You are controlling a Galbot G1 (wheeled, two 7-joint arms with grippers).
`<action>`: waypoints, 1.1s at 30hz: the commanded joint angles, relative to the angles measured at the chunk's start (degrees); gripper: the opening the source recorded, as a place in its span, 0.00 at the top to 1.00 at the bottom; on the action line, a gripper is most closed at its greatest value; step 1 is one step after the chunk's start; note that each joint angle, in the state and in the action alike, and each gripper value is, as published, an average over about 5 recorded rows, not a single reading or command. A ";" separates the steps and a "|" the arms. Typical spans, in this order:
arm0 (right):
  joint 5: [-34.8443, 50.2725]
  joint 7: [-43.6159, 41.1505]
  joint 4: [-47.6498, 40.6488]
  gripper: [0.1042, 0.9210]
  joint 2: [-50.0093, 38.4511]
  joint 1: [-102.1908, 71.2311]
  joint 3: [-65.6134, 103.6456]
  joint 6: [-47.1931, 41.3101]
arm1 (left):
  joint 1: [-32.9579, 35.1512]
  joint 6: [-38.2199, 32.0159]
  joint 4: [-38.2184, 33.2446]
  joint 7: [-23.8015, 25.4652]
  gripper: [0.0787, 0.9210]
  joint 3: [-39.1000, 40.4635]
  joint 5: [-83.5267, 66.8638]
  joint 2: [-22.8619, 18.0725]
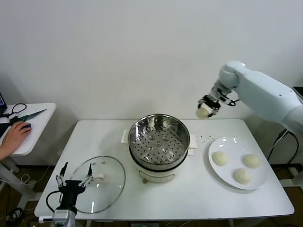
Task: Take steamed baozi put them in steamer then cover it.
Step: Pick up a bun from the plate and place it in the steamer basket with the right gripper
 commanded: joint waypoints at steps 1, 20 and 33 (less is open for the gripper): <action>-6.68 1.35 5.10 0.34 11.93 3.82 -3.37 7.89 | 0.04 0.19 -0.13 0.04 0.12 0.03 0.09 0.42; -15.26 2.35 1.85 0.33 18.31 -6.76 -2.69 8.94 | -0.20 0.62 -0.24 0.03 0.12 0.13 0.80 0.81; -15.97 2.57 -1.09 0.30 18.69 -8.06 -3.29 8.55 | -0.02 0.45 0.40 -0.01 0.12 -0.09 0.69 0.65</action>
